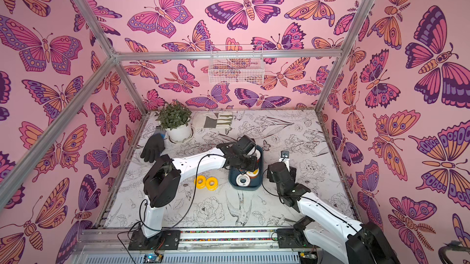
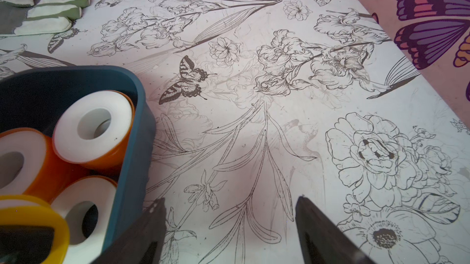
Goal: Put the sealing tape into the storage box
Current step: Place the sealing tape in the storage box.
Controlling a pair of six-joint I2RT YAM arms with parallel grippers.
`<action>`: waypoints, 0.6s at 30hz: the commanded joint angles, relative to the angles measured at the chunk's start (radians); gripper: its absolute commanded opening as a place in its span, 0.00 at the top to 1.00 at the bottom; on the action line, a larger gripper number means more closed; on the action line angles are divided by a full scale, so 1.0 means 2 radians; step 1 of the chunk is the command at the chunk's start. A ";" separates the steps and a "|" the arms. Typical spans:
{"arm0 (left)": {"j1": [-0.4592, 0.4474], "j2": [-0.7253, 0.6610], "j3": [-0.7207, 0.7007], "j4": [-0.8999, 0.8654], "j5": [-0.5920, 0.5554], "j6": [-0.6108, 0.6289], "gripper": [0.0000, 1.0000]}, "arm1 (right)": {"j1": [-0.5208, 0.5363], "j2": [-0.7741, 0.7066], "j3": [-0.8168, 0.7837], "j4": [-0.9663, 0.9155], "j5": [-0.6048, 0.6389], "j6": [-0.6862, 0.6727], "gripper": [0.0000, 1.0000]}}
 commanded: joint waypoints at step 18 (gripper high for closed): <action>0.010 0.034 0.012 0.041 0.032 -0.016 0.82 | -0.004 0.008 0.005 0.005 -0.011 0.003 0.17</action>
